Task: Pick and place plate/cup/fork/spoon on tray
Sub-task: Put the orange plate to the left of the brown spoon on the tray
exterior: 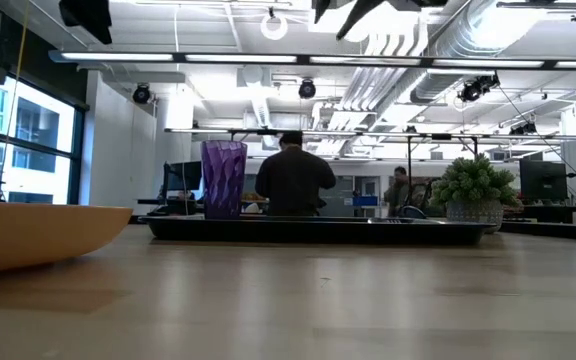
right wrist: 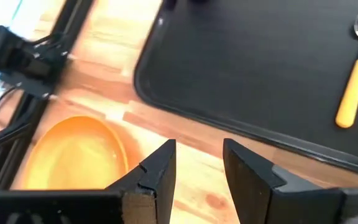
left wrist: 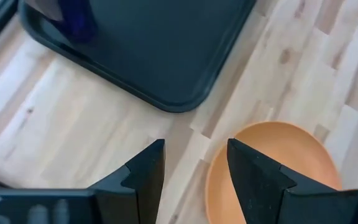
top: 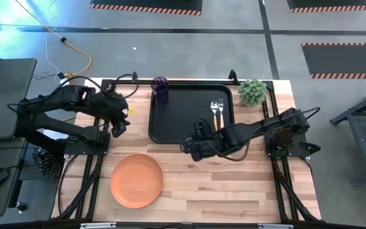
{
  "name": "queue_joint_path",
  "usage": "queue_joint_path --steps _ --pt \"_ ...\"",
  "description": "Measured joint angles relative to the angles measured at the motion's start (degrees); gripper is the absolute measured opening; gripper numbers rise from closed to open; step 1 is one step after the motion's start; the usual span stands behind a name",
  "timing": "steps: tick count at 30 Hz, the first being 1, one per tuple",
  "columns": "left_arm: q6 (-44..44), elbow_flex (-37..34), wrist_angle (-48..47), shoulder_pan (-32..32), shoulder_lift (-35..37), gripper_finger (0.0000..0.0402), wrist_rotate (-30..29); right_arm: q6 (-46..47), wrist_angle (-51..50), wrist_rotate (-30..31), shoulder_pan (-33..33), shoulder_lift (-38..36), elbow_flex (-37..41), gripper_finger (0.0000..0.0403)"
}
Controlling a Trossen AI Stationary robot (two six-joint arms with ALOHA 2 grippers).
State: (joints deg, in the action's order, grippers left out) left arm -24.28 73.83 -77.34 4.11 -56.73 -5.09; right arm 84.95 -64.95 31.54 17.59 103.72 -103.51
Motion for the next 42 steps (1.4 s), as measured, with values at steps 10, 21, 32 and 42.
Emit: queue_joint_path --steps 10,21,32,42 --pt "-8.0 -11.2 9.1 -11.9 0.8 0.0161 -3.4 -7.6 -10.2 3.8 2.5 0.0 -11.8 0.0124" --pt "-7.1 -24.6 22.5 -19.8 0.1 0.0161 -7.4 -18.7 -20.1 6.4 3.5 0.0 -26.4 0.0124" --pt "-12.5 -33.4 31.2 -27.4 0.0 0.0161 -6.0 -22.4 -25.2 7.8 3.0 0.0 -29.7 0.0124" --pt "-15.9 -38.2 35.5 -28.7 -3.4 0.0161 -6.2 -23.5 -25.1 7.7 3.0 0.0 -29.7 0.0124"
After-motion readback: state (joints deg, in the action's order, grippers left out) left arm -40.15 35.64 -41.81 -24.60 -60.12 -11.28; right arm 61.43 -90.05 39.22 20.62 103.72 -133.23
